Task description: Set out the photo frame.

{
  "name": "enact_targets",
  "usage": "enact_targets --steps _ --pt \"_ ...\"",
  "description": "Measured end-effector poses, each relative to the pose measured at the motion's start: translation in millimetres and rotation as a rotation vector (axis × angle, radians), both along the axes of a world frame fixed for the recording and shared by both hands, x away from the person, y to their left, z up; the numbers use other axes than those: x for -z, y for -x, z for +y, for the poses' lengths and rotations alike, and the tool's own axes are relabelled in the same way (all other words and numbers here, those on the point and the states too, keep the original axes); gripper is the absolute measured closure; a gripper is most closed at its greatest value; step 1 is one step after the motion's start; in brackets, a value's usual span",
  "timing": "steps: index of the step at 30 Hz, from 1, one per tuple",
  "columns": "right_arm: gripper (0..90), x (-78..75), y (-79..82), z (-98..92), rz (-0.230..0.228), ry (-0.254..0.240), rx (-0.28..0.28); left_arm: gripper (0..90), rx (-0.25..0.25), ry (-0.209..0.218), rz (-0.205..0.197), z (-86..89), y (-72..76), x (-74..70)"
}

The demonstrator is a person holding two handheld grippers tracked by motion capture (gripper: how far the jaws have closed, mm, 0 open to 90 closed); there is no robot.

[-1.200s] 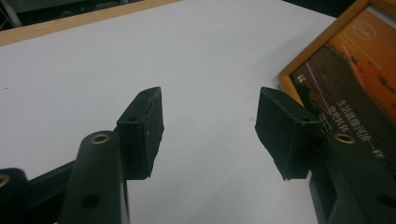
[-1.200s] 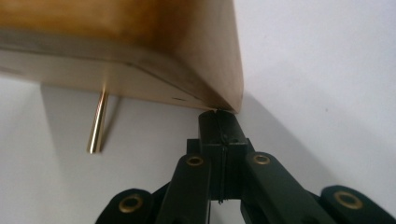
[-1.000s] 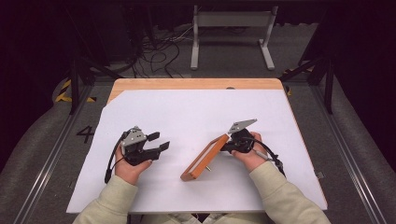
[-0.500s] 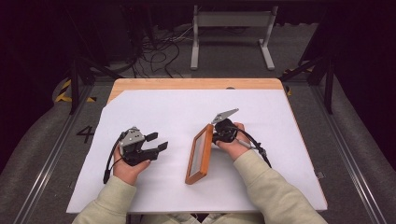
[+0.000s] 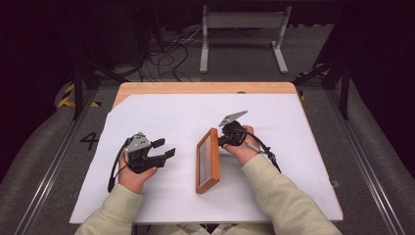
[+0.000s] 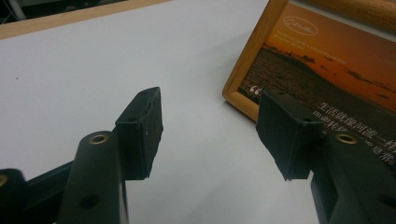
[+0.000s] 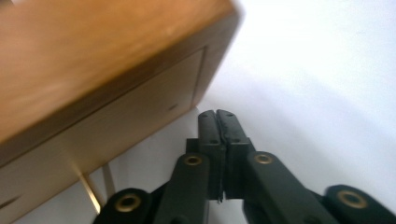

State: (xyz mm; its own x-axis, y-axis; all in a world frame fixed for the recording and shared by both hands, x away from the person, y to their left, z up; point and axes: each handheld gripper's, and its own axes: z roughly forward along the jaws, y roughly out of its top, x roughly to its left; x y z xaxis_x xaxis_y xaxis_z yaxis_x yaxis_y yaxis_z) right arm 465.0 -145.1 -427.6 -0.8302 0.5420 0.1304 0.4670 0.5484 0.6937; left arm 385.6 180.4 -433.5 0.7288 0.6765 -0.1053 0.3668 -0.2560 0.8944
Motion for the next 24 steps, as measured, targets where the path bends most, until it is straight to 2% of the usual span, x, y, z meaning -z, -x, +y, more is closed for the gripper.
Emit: enact_targets --steps 2,5,6,8,9,10,12,15,17,19,24 --pt "77.2 -12.9 8.4 -9.3 0.003 0.001 0.037 41.0 -0.003 -0.002 0.003 1.6 -0.7 -0.1" --pt "74.5 -21.5 13.1 -15.7 0.014 -0.009 0.069 40.9 -0.011 -0.002 0.007 2.5 -0.9 -0.2" --pt "70.5 -30.9 18.9 -19.1 0.025 0.005 0.077 40.9 -0.012 -0.001 0.007 2.6 -0.8 -0.5" --pt "66.8 -39.6 24.5 -21.1 -0.004 0.022 0.073 40.8 -0.011 -0.003 0.005 2.1 -0.5 -0.6" --pt "66.8 -39.6 24.5 -21.1 -0.004 0.022 0.073 40.7 -0.011 -0.003 0.005 2.1 -0.5 -0.6" --pt "62.9 -48.0 29.5 -23.0 -0.011 0.024 0.077 40.7 -0.01 -0.005 0.003 2.3 -0.5 -0.8" --pt "61.0 -52.3 32.0 -23.9 -0.017 0.023 0.077 40.7 -0.011 -0.004 0.004 2.4 -0.4 -0.8" --pt "52.4 -64.8 39.5 -26.0 -0.025 0.026 0.092 40.6 -0.011 -0.006 0.005 3.0 -0.3 -0.7" --pt "40.7 -73.4 45.3 -25.8 -0.053 0.029 0.102 40.6 -0.009 -0.008 0.004 3.1 -0.3 -0.8" --pt "38.4 -76.1 47.6 -25.0 -0.061 0.04 0.102 40.6 -0.01 -0.008 0.004 2.9 -0.1 -0.9" --pt "30.0 -87.7 57.1 -20.3 -0.044 0.015 0.089 40.2 -0.01 -0.011 0.004 2.3 -0.1 -0.9"
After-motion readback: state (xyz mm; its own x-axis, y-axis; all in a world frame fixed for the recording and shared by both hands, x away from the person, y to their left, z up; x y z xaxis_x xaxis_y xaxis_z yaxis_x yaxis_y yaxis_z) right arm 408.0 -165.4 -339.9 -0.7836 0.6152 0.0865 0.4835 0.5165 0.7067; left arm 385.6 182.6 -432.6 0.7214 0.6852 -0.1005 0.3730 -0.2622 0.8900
